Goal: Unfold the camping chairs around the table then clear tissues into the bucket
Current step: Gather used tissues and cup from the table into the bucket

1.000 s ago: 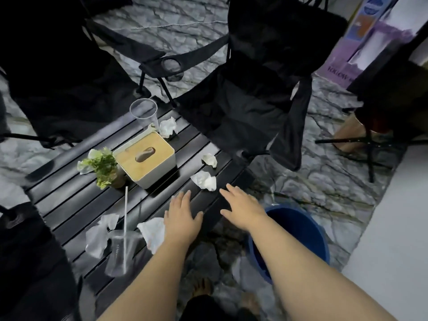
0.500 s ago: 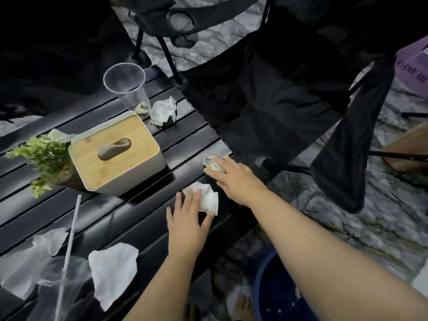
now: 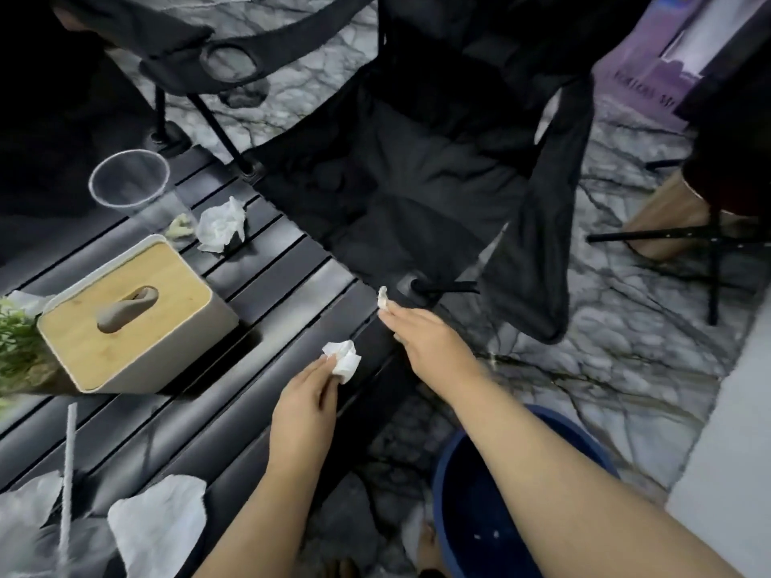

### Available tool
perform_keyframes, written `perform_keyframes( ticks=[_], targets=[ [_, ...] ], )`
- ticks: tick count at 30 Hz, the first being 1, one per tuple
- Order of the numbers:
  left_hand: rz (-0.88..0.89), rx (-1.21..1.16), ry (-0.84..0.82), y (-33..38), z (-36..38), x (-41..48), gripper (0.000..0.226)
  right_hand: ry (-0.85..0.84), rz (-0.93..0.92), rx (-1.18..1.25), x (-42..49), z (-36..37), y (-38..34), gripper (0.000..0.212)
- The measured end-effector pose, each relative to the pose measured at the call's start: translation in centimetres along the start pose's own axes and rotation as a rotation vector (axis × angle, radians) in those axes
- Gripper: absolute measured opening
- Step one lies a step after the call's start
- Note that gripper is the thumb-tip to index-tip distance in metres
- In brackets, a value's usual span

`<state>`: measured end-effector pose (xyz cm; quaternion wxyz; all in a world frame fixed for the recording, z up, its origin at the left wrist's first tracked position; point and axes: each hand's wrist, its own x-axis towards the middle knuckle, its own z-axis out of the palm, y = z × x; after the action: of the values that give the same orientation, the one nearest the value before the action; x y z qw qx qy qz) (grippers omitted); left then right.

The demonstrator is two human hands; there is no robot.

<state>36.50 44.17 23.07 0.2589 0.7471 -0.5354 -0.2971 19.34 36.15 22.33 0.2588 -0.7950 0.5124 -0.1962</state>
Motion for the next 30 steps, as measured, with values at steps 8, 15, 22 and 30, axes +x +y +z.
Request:
perform_keyframes(
  ticks=[8,15,22,30],
  targets=[
    [0.305,-0.027,-0.377,8.5,7.3,-5.6,0.029,0.027,0.527,-0.032,-18.5,-6.0,6.1,0.043],
    [0.377,0.154,-0.694,8.5,20.4,-11.9,0.025,0.108,0.884,0.056,-31.0,-3.3,11.7,0.030],
    [0.210,0.665,-1.002,0.9,30.1,-12.1,0.056,-0.210,1.033,0.240,-33.9,5.4,16.1,0.054],
    [0.217,0.485,-0.988,1.4,26.2,-12.3,0.067,-0.245,1.083,0.325,-33.2,4.3,14.8,0.065]
  ],
)
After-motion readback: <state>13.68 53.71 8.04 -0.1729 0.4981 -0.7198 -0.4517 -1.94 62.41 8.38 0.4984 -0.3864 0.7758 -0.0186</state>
